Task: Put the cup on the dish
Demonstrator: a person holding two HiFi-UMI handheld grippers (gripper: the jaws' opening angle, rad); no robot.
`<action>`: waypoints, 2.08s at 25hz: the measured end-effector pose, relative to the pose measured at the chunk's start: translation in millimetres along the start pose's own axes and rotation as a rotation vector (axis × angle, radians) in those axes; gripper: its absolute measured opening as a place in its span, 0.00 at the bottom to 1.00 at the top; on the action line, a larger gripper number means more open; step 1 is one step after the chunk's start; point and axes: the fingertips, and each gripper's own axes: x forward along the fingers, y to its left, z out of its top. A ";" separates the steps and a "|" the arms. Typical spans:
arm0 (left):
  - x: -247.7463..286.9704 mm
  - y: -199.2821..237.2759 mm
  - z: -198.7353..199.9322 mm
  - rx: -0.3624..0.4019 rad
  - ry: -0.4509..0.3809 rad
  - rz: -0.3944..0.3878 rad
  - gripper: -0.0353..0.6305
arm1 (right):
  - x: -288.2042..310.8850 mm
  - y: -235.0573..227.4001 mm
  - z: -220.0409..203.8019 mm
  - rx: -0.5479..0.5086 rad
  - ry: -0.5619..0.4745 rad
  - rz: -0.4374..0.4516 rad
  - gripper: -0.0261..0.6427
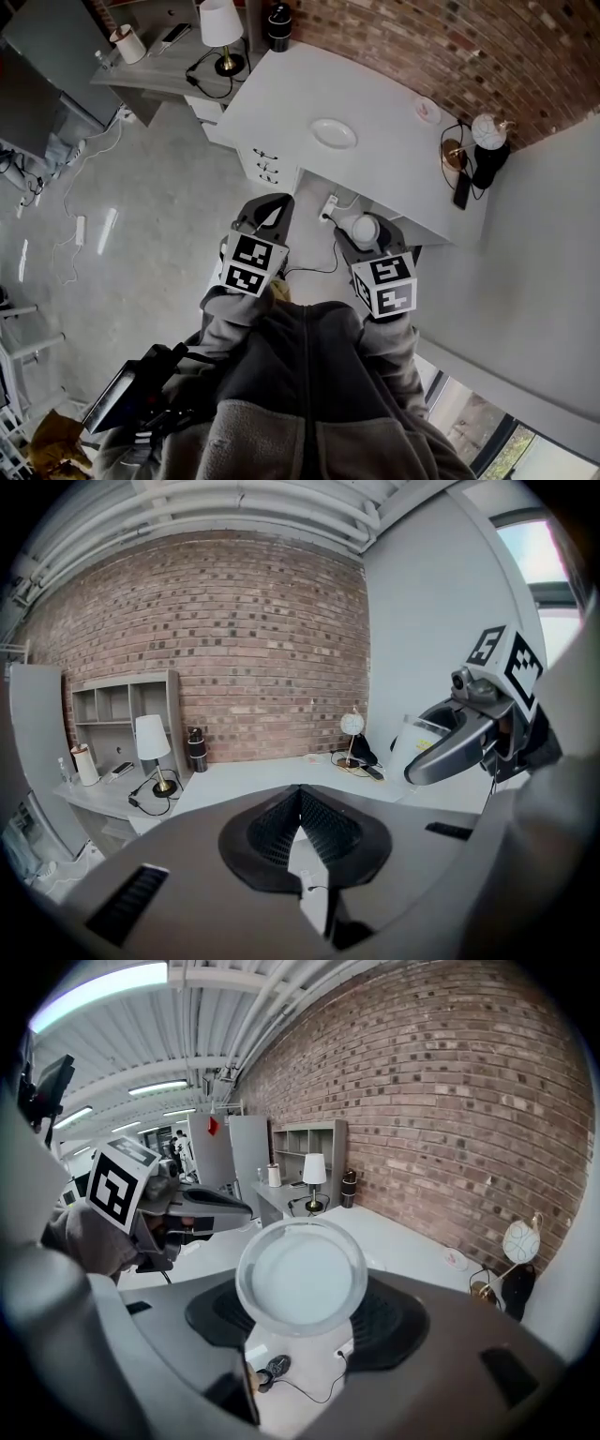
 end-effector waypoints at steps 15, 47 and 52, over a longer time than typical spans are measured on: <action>55.7 83.4 10.5 -0.042 0.027 -0.051 0.06 | 80.5 -18.5 53.2 0.009 0.054 -0.009 0.43; 138.0 62.0 -17.2 -0.022 0.155 -0.047 0.06 | 127.2 -85.1 16.9 0.068 0.085 0.043 0.43; 146.5 65.4 -30.3 -0.040 0.183 -0.047 0.06 | 139.3 -90.0 11.3 0.066 0.085 0.039 0.43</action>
